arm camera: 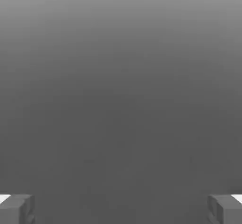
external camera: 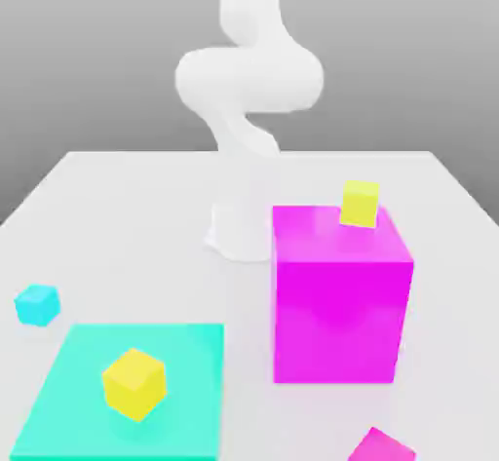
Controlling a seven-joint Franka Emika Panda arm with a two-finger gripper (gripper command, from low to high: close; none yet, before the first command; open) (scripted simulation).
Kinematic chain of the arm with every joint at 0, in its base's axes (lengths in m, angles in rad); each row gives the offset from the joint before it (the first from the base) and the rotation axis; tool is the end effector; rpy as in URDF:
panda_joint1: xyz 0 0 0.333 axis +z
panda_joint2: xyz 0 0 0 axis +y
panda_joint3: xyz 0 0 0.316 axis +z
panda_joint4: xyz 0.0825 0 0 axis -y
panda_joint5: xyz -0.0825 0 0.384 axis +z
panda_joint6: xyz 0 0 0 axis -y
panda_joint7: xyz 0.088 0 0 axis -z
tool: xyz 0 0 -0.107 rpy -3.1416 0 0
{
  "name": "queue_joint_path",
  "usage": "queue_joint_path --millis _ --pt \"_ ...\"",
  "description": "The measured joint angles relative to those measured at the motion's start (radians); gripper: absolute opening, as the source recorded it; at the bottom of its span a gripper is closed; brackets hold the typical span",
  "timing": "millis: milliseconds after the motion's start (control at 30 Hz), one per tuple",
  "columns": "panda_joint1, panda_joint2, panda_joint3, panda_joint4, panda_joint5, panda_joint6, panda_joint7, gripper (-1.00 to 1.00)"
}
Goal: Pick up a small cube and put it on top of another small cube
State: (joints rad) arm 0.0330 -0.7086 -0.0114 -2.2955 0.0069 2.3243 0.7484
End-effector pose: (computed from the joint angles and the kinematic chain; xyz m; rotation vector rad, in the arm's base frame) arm 0.3793 0.0068 0.6829 -2.5148 0.9605 -0.9561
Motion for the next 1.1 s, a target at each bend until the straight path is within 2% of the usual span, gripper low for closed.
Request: queue_joint_path --millis 300,633,967,1100 --pt "0.105 0.333 -0.028 0.017 0.035 0.088 -0.195 0.00" --pt "0.183 0.695 -0.013 0.035 0.061 0.185 -0.399 0.00" --pt "0.224 1.054 0.016 0.053 -0.001 0.286 -0.539 0.00" --pt "0.229 1.199 0.017 0.077 -0.013 0.385 -0.547 0.00"
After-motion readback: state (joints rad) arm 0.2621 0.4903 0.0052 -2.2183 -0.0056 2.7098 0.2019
